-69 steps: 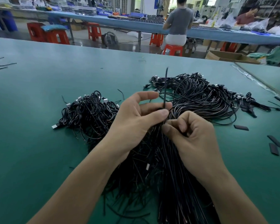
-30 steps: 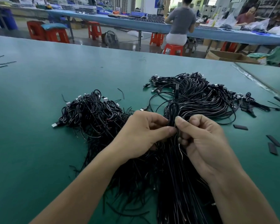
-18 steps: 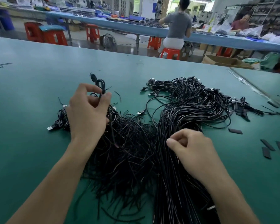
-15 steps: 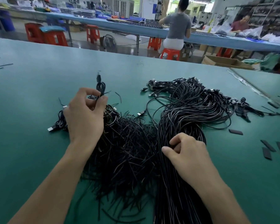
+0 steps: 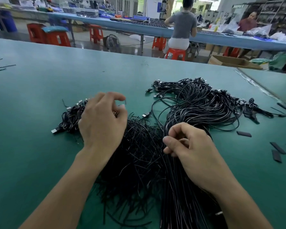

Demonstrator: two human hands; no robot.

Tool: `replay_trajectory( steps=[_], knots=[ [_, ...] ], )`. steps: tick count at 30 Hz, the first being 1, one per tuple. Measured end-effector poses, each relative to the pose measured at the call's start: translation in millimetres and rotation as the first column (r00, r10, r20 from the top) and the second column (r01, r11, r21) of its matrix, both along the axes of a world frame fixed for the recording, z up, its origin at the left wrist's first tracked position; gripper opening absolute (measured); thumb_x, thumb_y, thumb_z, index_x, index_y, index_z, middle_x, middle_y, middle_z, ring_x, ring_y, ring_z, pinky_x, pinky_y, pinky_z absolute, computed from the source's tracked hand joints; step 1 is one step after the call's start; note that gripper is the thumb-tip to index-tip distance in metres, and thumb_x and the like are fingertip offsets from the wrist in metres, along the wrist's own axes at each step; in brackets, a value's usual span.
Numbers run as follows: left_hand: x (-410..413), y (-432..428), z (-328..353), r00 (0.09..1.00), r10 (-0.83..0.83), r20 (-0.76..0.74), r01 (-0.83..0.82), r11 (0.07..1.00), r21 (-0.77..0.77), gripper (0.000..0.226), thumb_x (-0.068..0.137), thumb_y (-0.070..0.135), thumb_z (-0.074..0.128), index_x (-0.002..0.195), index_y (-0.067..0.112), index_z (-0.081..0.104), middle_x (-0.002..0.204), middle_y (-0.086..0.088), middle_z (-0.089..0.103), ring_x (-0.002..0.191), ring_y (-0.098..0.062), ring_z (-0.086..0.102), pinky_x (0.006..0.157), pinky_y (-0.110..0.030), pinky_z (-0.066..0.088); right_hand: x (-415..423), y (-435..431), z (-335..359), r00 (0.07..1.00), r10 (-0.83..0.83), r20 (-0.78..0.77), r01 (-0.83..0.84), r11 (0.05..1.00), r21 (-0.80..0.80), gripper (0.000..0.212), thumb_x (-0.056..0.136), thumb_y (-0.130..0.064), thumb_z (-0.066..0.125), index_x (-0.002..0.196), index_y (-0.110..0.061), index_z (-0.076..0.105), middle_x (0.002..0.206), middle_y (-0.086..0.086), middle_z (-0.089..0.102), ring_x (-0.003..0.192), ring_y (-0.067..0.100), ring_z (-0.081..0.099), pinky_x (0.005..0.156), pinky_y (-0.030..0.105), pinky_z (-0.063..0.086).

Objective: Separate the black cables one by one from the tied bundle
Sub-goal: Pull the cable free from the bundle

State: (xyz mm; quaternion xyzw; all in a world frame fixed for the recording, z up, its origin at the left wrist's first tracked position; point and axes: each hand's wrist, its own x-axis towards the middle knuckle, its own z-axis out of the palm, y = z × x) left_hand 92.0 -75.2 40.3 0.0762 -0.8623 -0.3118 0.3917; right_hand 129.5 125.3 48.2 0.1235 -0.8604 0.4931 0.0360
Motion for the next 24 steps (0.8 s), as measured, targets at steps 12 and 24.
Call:
replay_trajectory(
  steps=[12,24],
  knots=[
    [13.1,44.2,-3.5,0.517,-0.779,0.355,0.787,0.596,0.161,0.054,0.079,0.063,0.044,0.133,0.066,0.039,0.108,0.012,0.057,0.086,-0.007,0.064,0.076,-0.040,0.056,34.4,-9.3,47.1,0.671,0.734,0.102,-0.733,0.678,-0.060,0.013,0.087,-0.014,0.074,0.088,-0.026,0.070,0.079,-0.004,0.066,0.072,-0.003,0.055,0.071,0.013,0.043],
    [26.9,38.7,30.1,0.768,-0.578,-0.275,0.629,0.603,0.490,0.063,0.096,0.057,0.051,0.047,0.025,0.029,0.043,0.009,0.024,0.036,-0.005,0.028,0.047,-0.023,0.042,7.3,17.6,17.2,0.959,0.059,0.276,-0.157,0.923,0.350,0.024,0.101,-0.035,0.049,0.082,-0.036,0.065,0.066,-0.004,0.067,0.053,0.014,0.055,0.057,0.029,0.050]
  ],
)
